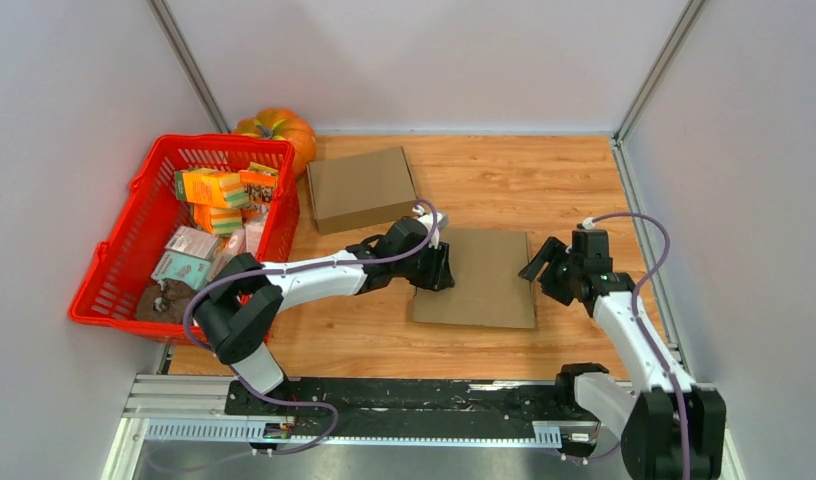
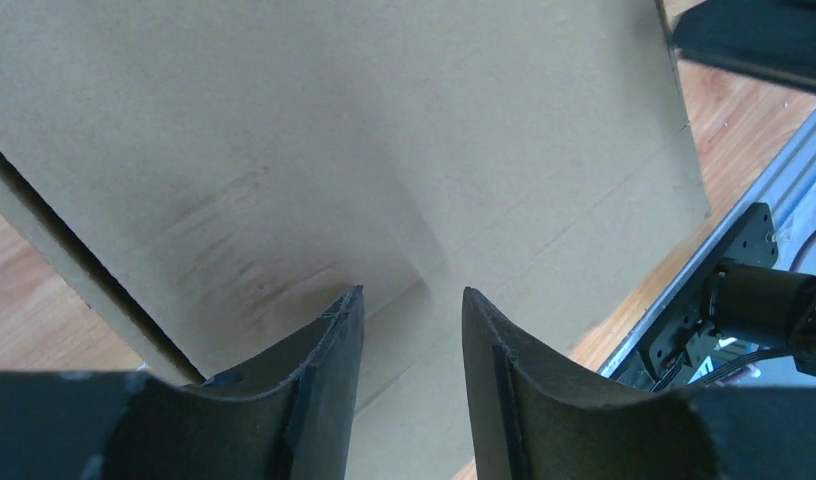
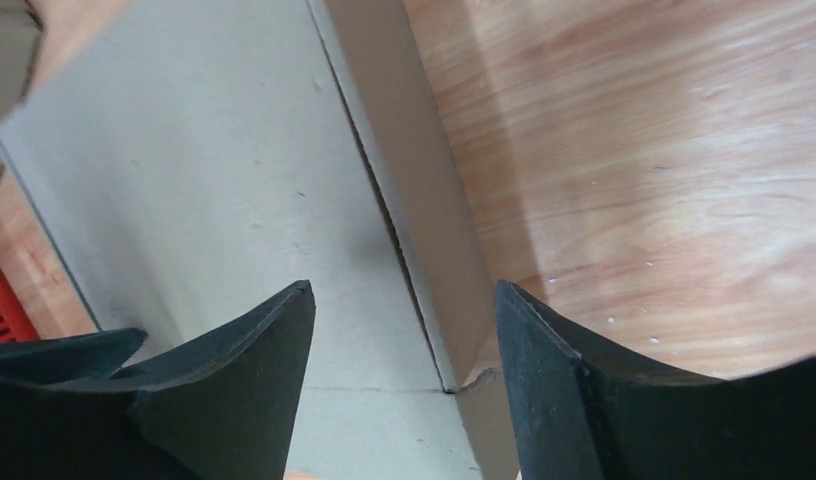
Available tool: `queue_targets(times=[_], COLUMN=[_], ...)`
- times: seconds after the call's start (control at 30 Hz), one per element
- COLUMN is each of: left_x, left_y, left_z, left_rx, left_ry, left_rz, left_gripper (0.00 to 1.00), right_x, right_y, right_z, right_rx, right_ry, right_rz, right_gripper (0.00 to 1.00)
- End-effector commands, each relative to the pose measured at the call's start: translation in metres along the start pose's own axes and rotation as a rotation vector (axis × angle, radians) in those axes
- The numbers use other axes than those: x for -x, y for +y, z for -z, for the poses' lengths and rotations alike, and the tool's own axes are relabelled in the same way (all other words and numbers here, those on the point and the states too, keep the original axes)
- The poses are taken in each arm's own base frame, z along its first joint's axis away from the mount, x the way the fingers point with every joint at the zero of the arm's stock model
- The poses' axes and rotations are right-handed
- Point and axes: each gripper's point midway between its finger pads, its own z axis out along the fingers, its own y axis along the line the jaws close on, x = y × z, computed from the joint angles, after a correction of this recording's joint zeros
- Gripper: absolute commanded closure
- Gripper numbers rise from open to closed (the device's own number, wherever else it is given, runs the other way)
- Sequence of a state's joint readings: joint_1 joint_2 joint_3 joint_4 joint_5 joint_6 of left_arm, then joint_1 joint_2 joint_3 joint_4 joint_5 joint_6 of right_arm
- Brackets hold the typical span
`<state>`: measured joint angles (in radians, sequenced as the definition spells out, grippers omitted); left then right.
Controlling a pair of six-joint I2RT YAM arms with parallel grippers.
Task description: Fold the paper box
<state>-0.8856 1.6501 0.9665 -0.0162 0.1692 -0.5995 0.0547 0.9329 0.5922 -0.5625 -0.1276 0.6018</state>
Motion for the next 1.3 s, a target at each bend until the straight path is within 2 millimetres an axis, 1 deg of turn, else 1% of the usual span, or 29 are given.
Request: queue_targets(times=[0.0,0.03,0.07,0.1,0.13,0.17,0.2,0.23,0.27,0.3,0.33,0.37,0.4,0.43,0.5,0.53,0.57,0.6,0.67,0.7,0.77,0.8,0.83,0.87,0.9,0.97,1.07,1.23,1.27], left_x=[-0.006,-0.006,0.002,-0.002,-0.001,0.007,0.000,0.000,0.005,-0.006,-0.003,-0.001,-0.006,-0.004,-0.007,-0.008,-0.007,0.004,0.007,0.015,0.015,0.023,0.025,0.021,0.034,0.035,0.030,0.032,0.035], left_y=[-0.008,-0.009,-0.015,-0.010,-0.006,-0.008,0.009,0.020,0.024,0.039,0.054,0.061,0.070,0.078,0.087,0.094,0.095,0.093,0.088,0.083,0.076,0.066,0.063,0.062,0.055,0.057,0.061,0.073,0.072], left_z=[0.006,0.011,0.023,0.029,0.037,0.051,0.056,0.062,0.073,0.076,0.081,0.085,0.085,0.087,0.085,0.085,0.084,0.084,0.080,0.079,0.073,0.072,0.069,0.068,0.071,0.067,0.062,0.066,0.067], left_rx=[-0.062,-0.068,-0.080,-0.066,-0.048,-0.053,-0.016,0.021,0.033,0.063,0.085,0.083,0.078,0.058,0.041,0.044,0.043,0.026,-0.018,-0.051,-0.106,-0.169,-0.194,-0.215,-0.259,-0.255,-0.237,-0.148,-0.148], left_ry=[0.038,0.036,0.004,0.000,-0.012,-0.051,-0.047,-0.054,-0.084,-0.077,-0.098,-0.115,-0.119,-0.126,-0.124,-0.114,-0.111,-0.144,-0.146,-0.175,-0.168,-0.192,-0.195,-0.201,-0.255,-0.253,-0.230,-0.250,-0.251], left_rz=[-0.056,-0.066,-0.085,-0.085,-0.081,-0.078,-0.048,-0.017,-0.003,0.021,0.067,0.093,0.120,0.175,0.212,0.236,0.239,0.227,0.233,0.224,0.257,0.261,0.269,0.283,0.282,0.294,0.312,0.315,0.308], left_gripper=[0.49,0.48,0.46,0.41,0.38,0.34,0.29,0.29,0.28,0.28,0.28,0.28,0.28,0.28,0.27,0.27,0.27,0.27,0.27,0.27,0.26,0.26,0.26,0.26,0.26,0.26,0.26,0.25,0.25], right_x=[-0.007,-0.010,-0.011,-0.013,-0.016,-0.017,-0.018,-0.018,-0.018,-0.016,-0.017,-0.013,-0.013,-0.010,-0.012,-0.010,-0.010,-0.015,-0.015,-0.017,-0.018,-0.020,-0.021,-0.020,-0.020,-0.021,-0.023,-0.025,-0.024], right_y=[0.030,0.031,0.032,0.032,0.029,0.028,0.026,0.024,0.022,0.020,0.020,0.013,0.010,0.009,0.003,0.001,-0.005,-0.008,-0.009,-0.012,-0.017,-0.021,-0.024,-0.029,-0.031,-0.035,-0.051,-0.059,-0.059], right_z=[-0.012,-0.017,-0.019,-0.020,-0.024,-0.026,-0.027,-0.029,-0.030,-0.029,-0.030,-0.031,-0.031,-0.032,-0.035,-0.036,-0.038,-0.041,-0.044,-0.047,-0.050,-0.052,-0.053,-0.055,-0.055,-0.056,-0.059,-0.060,-0.059], right_rx=[0.171,0.195,0.210,0.222,0.223,0.221,0.219,0.215,0.212,0.210,0.214,0.202,0.213,0.222,0.228,0.230,0.221,0.226,0.237,0.241,0.228,0.215,0.205,0.188,0.186,0.171,0.115,0.098,0.098], right_ry=[0.117,0.108,0.106,0.106,0.105,0.107,0.111,0.107,0.103,0.094,0.095,0.082,0.090,0.085,0.101,0.099,0.102,0.133,0.145,0.162,0.168,0.174,0.177,0.173,0.178,0.182,0.186,0.199,0.197], right_rz=[0.033,0.034,0.032,0.027,0.023,0.018,0.015,0.010,0.008,-0.001,0.001,-0.024,-0.044,-0.059,-0.100,-0.107,-0.124,-0.142,-0.157,-0.175,-0.190,-0.197,-0.205,-0.218,-0.220,-0.226,-0.260,-0.289,-0.288], right_gripper=[0.32,0.33,0.34,0.35,0.41,0.44,0.50,0.53,0.55,0.62,0.65,0.66,0.69,0.71,0.76,0.76,0.77,0.78,0.78,0.79,0.80,0.80,0.80,0.80,0.81,0.81,0.82,0.83,0.83])
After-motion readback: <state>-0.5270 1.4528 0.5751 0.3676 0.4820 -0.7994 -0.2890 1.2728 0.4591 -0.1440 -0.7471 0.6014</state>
